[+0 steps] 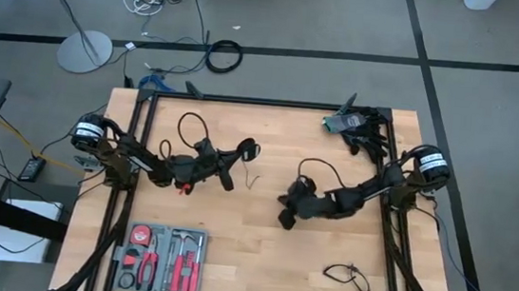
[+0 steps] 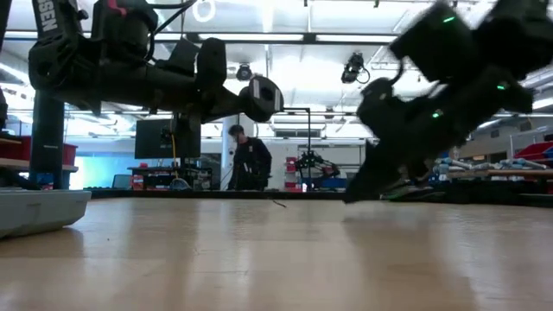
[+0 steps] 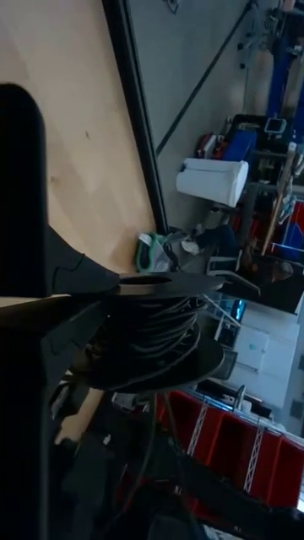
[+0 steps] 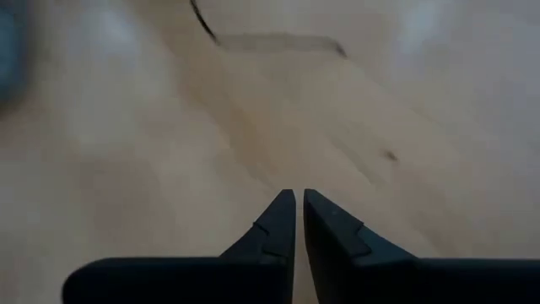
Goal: Coil cords
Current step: Coil the black wire onto the spool
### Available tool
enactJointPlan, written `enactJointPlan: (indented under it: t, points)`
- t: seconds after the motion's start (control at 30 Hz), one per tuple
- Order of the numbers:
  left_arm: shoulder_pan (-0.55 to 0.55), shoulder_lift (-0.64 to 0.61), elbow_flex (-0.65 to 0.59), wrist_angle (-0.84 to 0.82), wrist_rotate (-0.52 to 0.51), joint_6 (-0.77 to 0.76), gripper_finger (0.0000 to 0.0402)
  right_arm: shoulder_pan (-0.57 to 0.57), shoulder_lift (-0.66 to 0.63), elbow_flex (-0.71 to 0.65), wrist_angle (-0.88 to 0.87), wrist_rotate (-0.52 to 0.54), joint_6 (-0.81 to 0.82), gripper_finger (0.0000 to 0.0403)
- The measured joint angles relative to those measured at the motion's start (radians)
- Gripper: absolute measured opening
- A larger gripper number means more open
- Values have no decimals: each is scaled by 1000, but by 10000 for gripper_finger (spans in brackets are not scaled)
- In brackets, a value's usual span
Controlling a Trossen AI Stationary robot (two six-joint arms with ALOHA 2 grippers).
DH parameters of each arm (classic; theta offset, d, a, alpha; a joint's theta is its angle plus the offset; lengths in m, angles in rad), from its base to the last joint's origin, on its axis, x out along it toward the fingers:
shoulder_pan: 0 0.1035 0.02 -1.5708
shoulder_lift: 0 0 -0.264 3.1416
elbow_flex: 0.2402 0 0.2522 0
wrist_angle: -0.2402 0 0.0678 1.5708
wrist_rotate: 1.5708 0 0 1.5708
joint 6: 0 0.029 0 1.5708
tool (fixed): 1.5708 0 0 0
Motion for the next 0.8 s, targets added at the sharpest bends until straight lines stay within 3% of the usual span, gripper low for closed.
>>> enactJointPlan:
  t: [0.2, 0.47, 0.8]
  points:
    - [0, 0, 0, 4, 6, 4, 0, -11, 58, -45, 406, 69, -176, 27]
    - [0, 0, 1, 3, 8, 6, 0, -104, 174, 83, 416, -132, -322, 62]
    - [0, 0, 1, 3, 8, 21, 0, -120, 180, 161, 384, -153, -416, 140]
